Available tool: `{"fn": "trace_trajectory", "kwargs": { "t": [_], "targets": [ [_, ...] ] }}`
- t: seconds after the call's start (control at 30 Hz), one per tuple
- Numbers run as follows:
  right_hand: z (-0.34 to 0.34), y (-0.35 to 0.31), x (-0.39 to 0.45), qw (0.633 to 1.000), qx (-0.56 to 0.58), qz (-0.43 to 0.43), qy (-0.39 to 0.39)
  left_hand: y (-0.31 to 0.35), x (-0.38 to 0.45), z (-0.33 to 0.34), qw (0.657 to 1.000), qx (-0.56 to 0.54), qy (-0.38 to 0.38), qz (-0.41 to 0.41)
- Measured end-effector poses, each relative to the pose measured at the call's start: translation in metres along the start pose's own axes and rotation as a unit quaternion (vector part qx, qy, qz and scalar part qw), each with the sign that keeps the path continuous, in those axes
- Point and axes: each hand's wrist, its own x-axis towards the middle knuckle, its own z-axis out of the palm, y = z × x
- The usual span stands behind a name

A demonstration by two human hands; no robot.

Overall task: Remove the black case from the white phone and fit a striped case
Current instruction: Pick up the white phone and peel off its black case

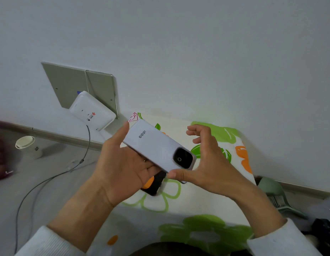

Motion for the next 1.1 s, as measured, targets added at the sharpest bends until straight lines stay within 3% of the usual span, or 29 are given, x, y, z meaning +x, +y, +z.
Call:
{"fn": "trace_trajectory", "kwargs": {
  "t": [0.27, 0.57, 1.1],
  "targets": [
    [0.022, 0.017, 0.003, 0.994, -0.095, 0.004, -0.056, 0.015, -0.005, -0.011, 0.995, -0.031, 0.058, 0.075],
    [0.056, 0.016, 0.010, 0.973, -0.212, -0.028, -0.083, 0.027, -0.011, -0.022, 0.989, -0.090, 0.063, 0.096],
    [0.111, 0.011, 0.010, 0.963, -0.235, -0.043, -0.128, 0.037, -0.020, -0.035, 0.985, -0.119, 0.067, 0.104]
  ]
}}
